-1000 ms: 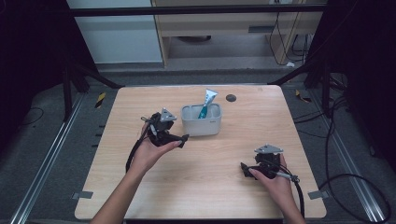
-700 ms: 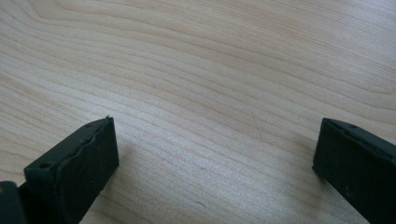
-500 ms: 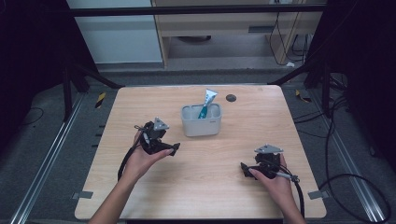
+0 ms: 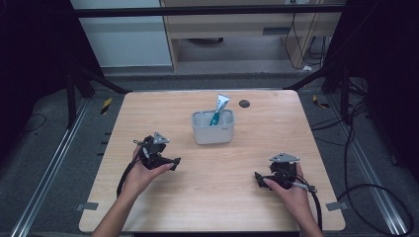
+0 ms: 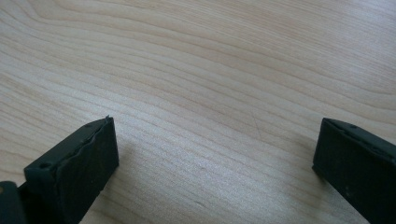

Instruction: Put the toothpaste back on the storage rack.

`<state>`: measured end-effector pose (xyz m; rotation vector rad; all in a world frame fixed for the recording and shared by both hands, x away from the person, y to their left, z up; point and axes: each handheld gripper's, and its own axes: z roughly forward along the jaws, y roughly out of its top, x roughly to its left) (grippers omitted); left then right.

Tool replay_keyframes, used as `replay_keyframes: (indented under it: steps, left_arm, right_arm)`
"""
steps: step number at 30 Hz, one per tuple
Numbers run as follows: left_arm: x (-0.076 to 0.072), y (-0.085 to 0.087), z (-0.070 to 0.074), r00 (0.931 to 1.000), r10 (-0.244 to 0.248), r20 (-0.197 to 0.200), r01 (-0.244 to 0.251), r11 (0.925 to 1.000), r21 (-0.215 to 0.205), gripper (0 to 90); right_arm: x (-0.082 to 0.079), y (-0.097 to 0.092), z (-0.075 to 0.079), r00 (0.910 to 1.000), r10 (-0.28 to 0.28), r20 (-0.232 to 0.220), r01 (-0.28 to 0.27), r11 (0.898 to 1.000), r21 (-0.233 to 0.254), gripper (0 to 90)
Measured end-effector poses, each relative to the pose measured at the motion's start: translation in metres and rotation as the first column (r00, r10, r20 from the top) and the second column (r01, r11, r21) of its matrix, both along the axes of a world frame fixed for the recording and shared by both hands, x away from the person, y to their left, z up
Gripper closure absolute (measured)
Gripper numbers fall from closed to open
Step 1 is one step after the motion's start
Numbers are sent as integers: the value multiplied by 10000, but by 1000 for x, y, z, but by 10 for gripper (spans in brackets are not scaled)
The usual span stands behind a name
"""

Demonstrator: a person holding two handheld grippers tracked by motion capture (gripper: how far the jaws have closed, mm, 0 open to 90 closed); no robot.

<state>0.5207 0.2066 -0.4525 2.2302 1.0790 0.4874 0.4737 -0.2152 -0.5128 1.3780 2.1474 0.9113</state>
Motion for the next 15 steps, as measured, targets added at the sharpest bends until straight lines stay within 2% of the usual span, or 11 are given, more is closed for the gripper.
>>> replay_keyframes:
  steps: [10, 15]
  left_arm:
    - [-3, 20, -18, 9988, 336, -350, -335, 9994, 57, 50]
    - [-6, 29, -24, 9978, 485, -460, -488, 9988, -47, 48]
  right_arm:
    - [0, 0, 0, 10000, 0, -2, 0, 10000, 1, 4]
    - [0, 0, 0, 10000, -5, -9, 5, 10000, 10, 4]
